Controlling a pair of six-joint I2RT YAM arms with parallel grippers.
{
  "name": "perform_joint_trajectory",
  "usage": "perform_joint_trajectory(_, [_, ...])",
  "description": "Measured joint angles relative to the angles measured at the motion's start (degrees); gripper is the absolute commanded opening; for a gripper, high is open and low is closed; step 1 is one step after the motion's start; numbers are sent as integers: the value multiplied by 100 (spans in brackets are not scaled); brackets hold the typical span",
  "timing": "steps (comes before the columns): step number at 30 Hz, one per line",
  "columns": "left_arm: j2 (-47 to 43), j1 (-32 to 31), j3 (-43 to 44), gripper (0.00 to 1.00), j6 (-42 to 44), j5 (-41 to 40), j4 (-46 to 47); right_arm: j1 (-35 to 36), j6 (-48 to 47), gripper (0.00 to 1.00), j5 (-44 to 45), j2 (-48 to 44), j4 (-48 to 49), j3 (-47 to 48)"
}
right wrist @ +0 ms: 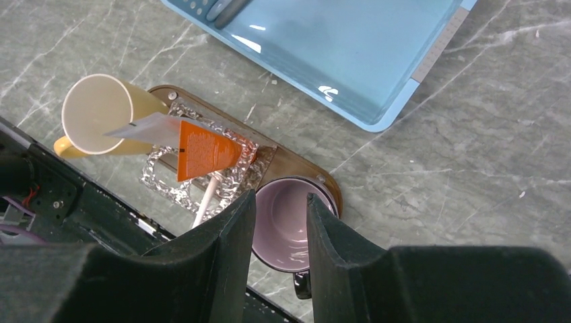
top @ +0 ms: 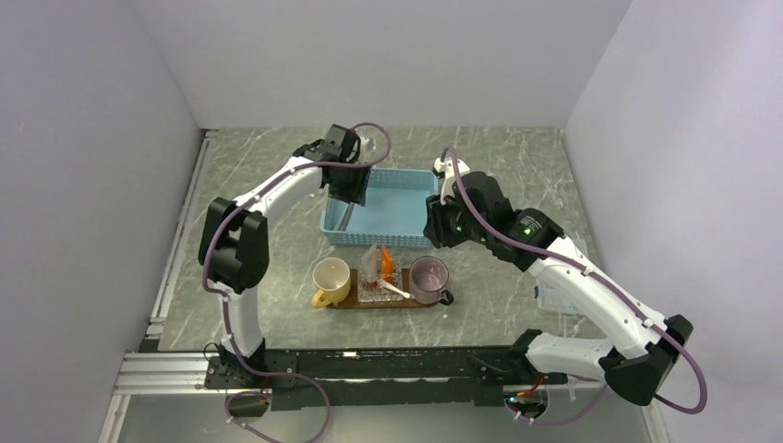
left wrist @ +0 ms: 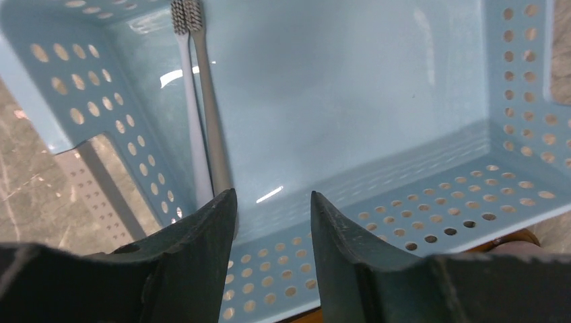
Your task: Prepare toiletry sets of a toothbrush and toothpaste on the tray
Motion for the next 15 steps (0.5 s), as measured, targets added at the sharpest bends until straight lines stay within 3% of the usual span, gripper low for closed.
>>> perform_joint_trajectory(15, [955,48,138,47,-109,-17,0,-9,63,36,-140,-68,-35,-197])
